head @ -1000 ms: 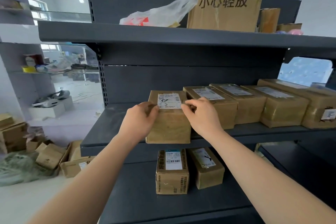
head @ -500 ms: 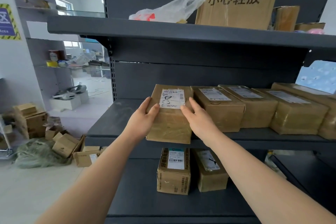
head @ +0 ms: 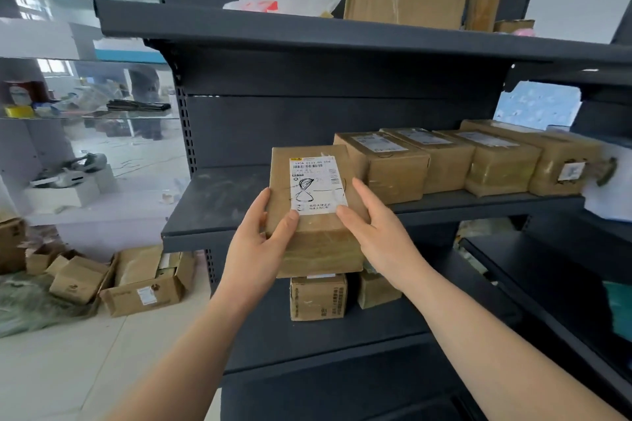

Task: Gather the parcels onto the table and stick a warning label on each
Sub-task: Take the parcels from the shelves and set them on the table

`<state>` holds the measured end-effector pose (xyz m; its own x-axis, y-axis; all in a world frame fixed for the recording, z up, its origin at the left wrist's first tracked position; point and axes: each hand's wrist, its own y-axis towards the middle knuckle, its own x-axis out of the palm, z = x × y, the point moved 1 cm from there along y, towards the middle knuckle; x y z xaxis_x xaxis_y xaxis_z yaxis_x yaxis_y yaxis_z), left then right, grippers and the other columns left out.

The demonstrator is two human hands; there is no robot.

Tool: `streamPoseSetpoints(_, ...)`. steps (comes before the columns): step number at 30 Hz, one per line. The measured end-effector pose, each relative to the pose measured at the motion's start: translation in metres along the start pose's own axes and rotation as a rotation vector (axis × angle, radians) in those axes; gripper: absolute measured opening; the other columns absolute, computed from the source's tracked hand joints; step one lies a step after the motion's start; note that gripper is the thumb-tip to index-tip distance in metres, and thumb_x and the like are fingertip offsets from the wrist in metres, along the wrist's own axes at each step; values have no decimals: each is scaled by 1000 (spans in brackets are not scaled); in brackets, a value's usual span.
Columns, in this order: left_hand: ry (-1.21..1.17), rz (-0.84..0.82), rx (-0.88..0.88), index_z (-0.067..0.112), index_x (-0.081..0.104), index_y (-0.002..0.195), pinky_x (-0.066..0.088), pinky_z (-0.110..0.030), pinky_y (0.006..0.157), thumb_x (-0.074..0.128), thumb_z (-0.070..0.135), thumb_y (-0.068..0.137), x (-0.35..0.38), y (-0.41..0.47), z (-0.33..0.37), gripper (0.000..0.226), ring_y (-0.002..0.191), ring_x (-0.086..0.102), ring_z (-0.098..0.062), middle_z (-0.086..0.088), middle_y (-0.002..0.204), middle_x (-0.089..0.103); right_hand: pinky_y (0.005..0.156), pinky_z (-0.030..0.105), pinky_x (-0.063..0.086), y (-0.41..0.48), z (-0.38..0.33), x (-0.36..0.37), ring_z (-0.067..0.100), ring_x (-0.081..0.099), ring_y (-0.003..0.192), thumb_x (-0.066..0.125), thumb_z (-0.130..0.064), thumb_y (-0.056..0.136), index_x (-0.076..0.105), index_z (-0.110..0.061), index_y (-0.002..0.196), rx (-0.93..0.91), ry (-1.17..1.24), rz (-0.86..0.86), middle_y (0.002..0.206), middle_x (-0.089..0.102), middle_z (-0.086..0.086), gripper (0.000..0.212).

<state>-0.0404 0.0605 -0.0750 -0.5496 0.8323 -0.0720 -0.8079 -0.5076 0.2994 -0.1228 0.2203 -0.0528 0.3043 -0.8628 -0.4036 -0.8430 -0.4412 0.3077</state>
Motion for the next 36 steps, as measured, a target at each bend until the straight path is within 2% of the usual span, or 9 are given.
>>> streamPoseSetpoints(6, -68, -143, -16, 51, 42, 127, 48, -7, 59, 66, 45, 83, -21, -53, 5, 51, 84, 65, 6, 21, 104, 64, 95, 13, 35, -76, -16, 10, -16, 35, 115, 52, -50, 90, 22, -40, 146, 53, -63, 146, 129, 34, -36, 64)
streamPoseSetpoints(12, -101, -343, -11, 51, 41, 131, 52, -12, 64, 67, 45, 82, -14, -104, 9, 56, 88, 64, 5, 26, 102, 64, 102, 25, 39, -162, -22, 1, -14, 41, 118, 56, -47, 89, 28, -40, 144, 138, -59, 336, 118, 41, -46, 63)
streamPoseSetpoints(17, -168, -551, -35, 52, 41, 129, 56, -20, 69, 68, 40, 83, 24, -153, 15, 55, 90, 62, 7, 32, 101, 61, 89, 7, 40, -241, -23, -26, -24, 42, 109, 58, -43, 90, 30, -39, 144, 234, -93, 513, 104, 44, -55, 61)
streamPoseSetpoints(20, -163, -656, -21, 52, 39, 130, 51, -11, 61, 67, 44, 82, 54, -190, 21, 56, 88, 57, 14, 29, 105, 58, 98, 23, 43, -294, -25, -48, -11, 46, 116, 58, -42, 90, 30, -38, 144, 305, -103, 627, 120, 47, -40, 61)
streamPoseSetpoints(23, -162, -792, -16, 57, 38, 125, 49, -12, 60, 66, 49, 81, 87, -234, 31, 53, 88, 55, 18, 39, 101, 55, 102, 33, 43, -351, -30, -72, -1, 46, 121, 58, -42, 90, 30, -37, 144, 382, -126, 747, 127, 47, -31, 61)
streamPoseSetpoints(27, -188, -973, -4, 71, 39, 105, 47, -7, 57, 65, 48, 82, 131, -304, 53, 42, 88, 56, 16, 46, 97, 53, 101, 31, 42, -436, -38, -107, 0, 44, 122, 56, -44, 90, 29, -37, 145, 475, -198, 904, 135, 43, -25, 61)
streamPoseSetpoints(30, -204, -1089, 6, 70, 40, 107, 48, -8, 58, 65, 47, 82, 164, -365, 72, 42, 88, 58, 14, 42, 98, 56, 93, 18, 36, -505, -46, -133, -5, 39, 120, 56, -46, 90, 28, -37, 145, 533, -244, 1007, 132, 38, -30, 62)
streamPoseSetpoints(34, -236, -1226, -7, 64, 44, 113, 49, -11, 61, 65, 43, 84, 205, -455, 98, 42, 88, 61, 9, 31, 99, 63, 103, 29, 39, -601, -58, -168, 0, 42, 123, 56, -45, 90, 29, -35, 145, 605, -283, 1133, 140, 41, -21, 62)
streamPoseSetpoints(36, -249, -1298, -14, 65, 44, 112, 48, -10, 60, 64, 43, 84, 223, -501, 110, 42, 87, 61, 9, 30, 98, 63, 100, 25, 41, -648, -64, -183, -7, 44, 118, 56, -45, 90, 29, -37, 145, 639, -320, 1193, 134, 44, -27, 61)
